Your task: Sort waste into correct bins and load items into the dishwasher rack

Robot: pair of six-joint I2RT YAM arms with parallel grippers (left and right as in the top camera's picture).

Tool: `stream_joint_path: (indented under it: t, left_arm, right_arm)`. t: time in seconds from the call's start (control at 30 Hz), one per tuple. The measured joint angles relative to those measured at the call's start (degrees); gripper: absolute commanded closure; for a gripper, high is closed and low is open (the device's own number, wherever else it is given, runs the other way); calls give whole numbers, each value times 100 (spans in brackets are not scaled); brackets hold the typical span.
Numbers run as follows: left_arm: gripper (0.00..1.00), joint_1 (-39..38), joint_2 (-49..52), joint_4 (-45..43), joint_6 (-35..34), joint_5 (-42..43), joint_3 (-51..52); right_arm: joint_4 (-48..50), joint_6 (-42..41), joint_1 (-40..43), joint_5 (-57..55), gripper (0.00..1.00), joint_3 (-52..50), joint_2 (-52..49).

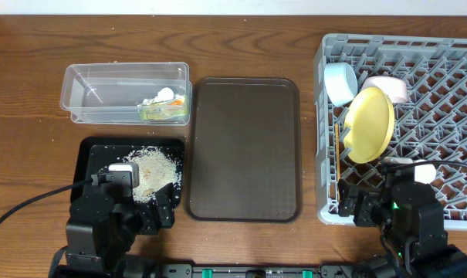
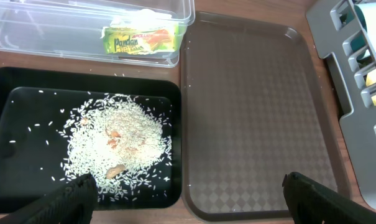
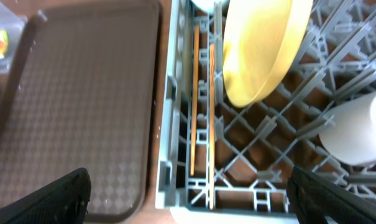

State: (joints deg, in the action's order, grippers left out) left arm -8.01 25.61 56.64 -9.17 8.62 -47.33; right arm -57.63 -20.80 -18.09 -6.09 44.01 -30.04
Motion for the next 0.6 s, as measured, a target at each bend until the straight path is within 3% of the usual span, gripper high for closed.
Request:
stream_joint_path:
  t: [0.6]
  left_arm:
    - [1,0,0,4,0,2,11]
  right_arm:
    - [3504,1029,1182,481,1,-2673,2846]
